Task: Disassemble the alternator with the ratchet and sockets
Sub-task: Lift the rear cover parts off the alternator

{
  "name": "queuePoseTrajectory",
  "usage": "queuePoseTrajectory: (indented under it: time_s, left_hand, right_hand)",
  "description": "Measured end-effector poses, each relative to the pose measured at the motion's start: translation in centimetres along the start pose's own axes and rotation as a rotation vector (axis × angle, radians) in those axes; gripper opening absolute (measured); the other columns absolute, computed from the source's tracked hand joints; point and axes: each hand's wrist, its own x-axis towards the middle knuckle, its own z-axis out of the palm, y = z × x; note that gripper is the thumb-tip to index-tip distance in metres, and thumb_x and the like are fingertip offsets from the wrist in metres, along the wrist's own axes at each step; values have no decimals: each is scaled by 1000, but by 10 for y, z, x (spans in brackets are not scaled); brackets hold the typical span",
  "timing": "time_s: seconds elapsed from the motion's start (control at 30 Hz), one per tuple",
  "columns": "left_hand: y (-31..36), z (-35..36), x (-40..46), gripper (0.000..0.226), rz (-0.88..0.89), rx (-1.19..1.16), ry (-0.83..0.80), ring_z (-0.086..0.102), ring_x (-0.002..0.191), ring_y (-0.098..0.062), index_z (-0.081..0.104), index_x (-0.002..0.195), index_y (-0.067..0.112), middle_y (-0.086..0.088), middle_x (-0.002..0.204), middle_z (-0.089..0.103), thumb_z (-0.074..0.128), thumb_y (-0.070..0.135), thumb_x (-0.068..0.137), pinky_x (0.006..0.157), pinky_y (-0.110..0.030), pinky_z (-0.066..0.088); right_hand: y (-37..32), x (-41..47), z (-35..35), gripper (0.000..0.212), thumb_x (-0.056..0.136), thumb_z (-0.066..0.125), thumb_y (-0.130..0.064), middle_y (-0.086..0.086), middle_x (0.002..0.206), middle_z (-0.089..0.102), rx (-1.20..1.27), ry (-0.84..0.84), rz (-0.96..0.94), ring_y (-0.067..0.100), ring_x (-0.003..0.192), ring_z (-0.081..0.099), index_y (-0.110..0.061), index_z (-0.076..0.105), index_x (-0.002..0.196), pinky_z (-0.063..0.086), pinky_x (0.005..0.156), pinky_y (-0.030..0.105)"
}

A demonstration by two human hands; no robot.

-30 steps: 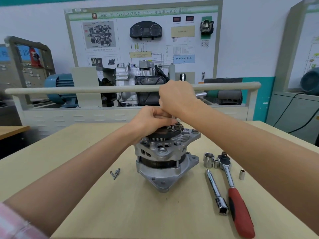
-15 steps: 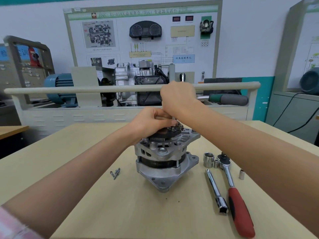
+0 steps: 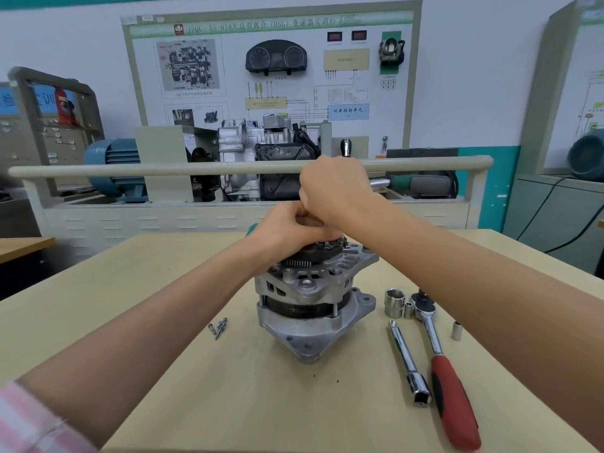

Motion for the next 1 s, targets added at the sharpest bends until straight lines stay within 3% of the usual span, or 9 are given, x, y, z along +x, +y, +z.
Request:
queuePoseTrajectory:
  time_s: [0.1, 0.3, 0.4, 0.5, 0.7, 0.77, 0.87, 0.93, 1.0]
  left_hand:
    - [-1, -6, -1, 11, 12, -89, -117, 67, 77, -6, 71, 89, 11, -3, 89, 73, 73, 6, 79, 88, -27, 53]
    - [-1, 6, 4, 18, -3, 27, 102, 60, 70, -17, 65, 72, 15, -3, 72, 67, 82, 16, 67, 86, -43, 53]
    - [-3, 2, 4, 16, 20, 26, 20, 64, 77, -14, 67, 78, 17, 2, 76, 71, 81, 18, 69, 84, -35, 52]
    - [-5, -5, 4, 18, 17, -54, -105, 68, 83, -13, 72, 93, 6, -6, 89, 74, 76, 8, 75, 84, -24, 53]
    - [-3, 9, 8, 23, 27, 102, 117, 53, 63, -11, 60, 68, 17, 7, 61, 59, 82, 21, 65, 68, -28, 45]
    - [-4, 5, 8, 27, 53, 97, 24, 55, 71, -11, 62, 83, 17, 6, 74, 62, 81, 28, 67, 68, -21, 44]
    - [-6, -14, 4, 60, 91, 280, -229, 54, 99, -1, 51, 125, 26, 16, 116, 56, 79, 37, 73, 74, -9, 39]
    - [-8, -21, 2, 75, 140, 521, -310, 45, 115, -1, 39, 141, 28, 19, 129, 46, 75, 41, 76, 89, -13, 35]
    - [-9, -20, 1, 68, 185, 661, -280, 51, 116, -10, 45, 139, 24, 9, 130, 54, 71, 45, 80, 96, -24, 40]
  right_hand:
    - [0, -2, -1, 21, 92, 43, -12, 1, 61, 23, 26, 3, 8, 20, 53, 28, -13, 36, 73, 26, 56, 32]
    - [-1, -2, 0, 30, 92, 43, -11, 1, 61, 24, -2, 12, 27, 18, 51, 27, -13, 30, 65, 21, 49, 30]
    - [0, -1, 1, 37, 93, 44, -12, 1, 61, 26, -20, 1, 36, 17, 49, 25, -13, 27, 60, 16, 45, 28]
    - [0, -2, 0, 27, 92, 45, -11, 1, 61, 26, -21, 11, 40, 17, 48, 24, -13, 34, 68, 21, 47, 28]
    - [-1, -3, 1, 37, 91, 45, -11, 1, 60, 26, -20, 10, 50, 16, 48, 24, -14, 26, 60, 16, 44, 27]
    - [1, -2, 2, 34, 91, 46, -11, 1, 60, 27, -18, 10, 61, 17, 49, 27, -13, 28, 62, 18, 44, 26]
    - [5, -3, 2, 18, 91, 46, -11, 1, 60, 27, 14, 4, 69, 19, 52, 33, -13, 39, 74, 20, 44, 26]
    - [5, -4, 2, 17, 91, 46, -11, 2, 60, 27, 21, 2, 73, 18, 49, 28, -12, 40, 76, 19, 44, 25]
    - [6, -5, 3, 18, 93, 45, -11, 2, 60, 26, 21, 8, 71, 17, 48, 26, -12, 39, 76, 19, 44, 25]
